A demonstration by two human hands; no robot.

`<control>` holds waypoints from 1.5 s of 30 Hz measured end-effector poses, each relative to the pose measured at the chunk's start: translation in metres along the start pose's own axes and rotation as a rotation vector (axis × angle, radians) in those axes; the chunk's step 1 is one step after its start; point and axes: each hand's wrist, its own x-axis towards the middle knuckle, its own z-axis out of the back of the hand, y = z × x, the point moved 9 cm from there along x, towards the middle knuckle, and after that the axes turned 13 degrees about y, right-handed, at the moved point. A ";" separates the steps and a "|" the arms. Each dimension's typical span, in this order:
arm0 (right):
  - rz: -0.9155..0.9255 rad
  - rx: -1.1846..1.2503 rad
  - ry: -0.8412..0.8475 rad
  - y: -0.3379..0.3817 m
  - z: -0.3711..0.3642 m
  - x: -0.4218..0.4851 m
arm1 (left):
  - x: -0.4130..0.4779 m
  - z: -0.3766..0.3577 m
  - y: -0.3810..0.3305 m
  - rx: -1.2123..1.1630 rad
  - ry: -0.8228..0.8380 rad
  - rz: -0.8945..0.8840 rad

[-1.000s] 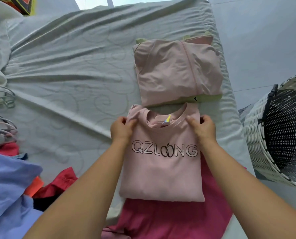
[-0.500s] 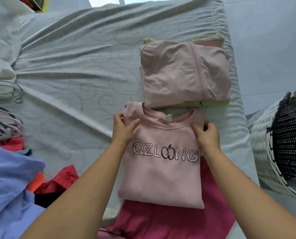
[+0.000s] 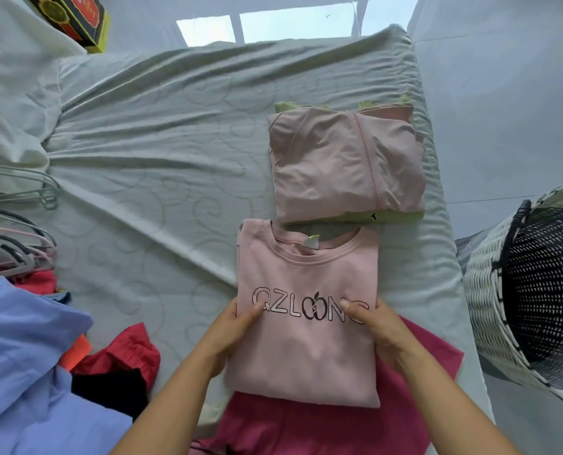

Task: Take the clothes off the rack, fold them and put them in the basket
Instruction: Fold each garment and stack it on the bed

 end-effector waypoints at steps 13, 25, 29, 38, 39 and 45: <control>0.376 -0.095 -0.037 0.182 -0.002 -0.083 | -0.078 -0.051 -0.172 -0.064 -0.026 -0.561; 0.363 -1.121 -0.422 0.235 0.046 0.047 | 0.076 -0.078 -0.204 0.974 -0.190 -0.258; 0.339 -1.345 -0.562 0.201 0.040 0.058 | 0.089 -0.091 -0.186 1.340 -0.305 -0.152; 0.034 -1.450 -0.415 0.196 0.066 0.098 | 0.118 -0.082 -0.185 1.194 -0.151 -0.011; 0.013 -1.443 -0.395 0.198 0.065 0.098 | 0.118 -0.081 -0.186 1.168 -0.132 -0.003; 0.161 -1.430 -0.492 0.196 0.047 0.052 | 0.067 -0.066 -0.176 0.949 -0.234 -0.173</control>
